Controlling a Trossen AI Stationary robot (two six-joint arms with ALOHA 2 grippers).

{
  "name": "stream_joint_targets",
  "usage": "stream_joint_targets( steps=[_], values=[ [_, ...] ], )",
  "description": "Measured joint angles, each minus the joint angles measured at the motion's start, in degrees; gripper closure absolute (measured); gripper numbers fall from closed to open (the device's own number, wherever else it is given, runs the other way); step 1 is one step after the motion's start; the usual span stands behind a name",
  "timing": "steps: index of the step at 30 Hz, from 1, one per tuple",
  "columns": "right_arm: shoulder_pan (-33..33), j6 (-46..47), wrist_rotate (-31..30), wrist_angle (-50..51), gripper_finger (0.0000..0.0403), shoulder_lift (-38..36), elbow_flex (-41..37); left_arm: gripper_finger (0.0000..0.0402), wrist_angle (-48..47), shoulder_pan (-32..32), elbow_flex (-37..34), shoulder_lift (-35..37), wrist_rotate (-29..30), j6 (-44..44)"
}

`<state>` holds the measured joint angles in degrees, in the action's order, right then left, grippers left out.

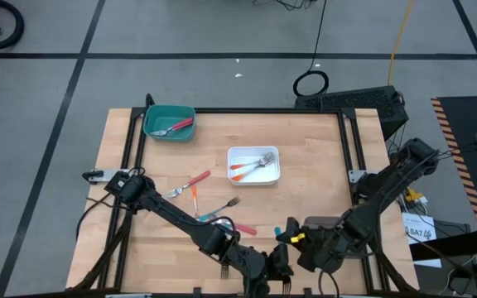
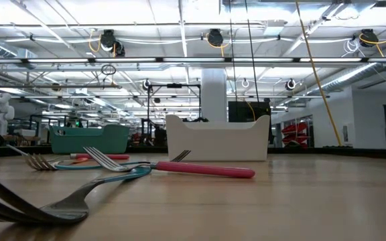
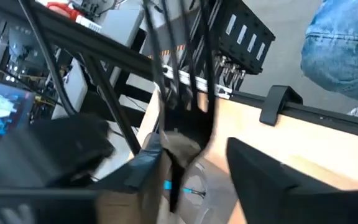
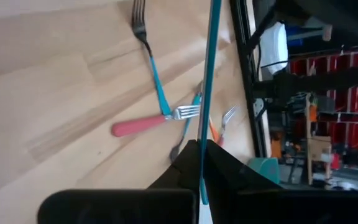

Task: Sort silverware by color (type)
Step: Put the blue fork into the black bin

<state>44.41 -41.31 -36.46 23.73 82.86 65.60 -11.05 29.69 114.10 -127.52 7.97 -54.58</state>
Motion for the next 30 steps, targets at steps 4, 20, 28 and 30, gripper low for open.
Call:
stream_joint_targets(
  steps=[4,20,28,30],
  values=[
    [1.1,5.3,0.2,4.1,0.0402,-1.7,0.0,0.0175,0.3,0.1,0.0,0.0,1.8,3.1],
    [9.4,49.5,-4.4,25.6,0.0402,-2.9,0.0,0.0133,-2.5,4.4,0.0,0.0,35.9,24.9],
    [13.6,72.8,-2.4,31.3,0.0402,-2.9,0.0,0.0133,-4.7,8.1,0.0,0.9,49.3,27.8],
    [14.2,78.0,0.3,35.1,0.0402,-2.9,0.0,0.0133,-5.4,8.6,0.0,1.2,49.3,30.6]
  ],
)
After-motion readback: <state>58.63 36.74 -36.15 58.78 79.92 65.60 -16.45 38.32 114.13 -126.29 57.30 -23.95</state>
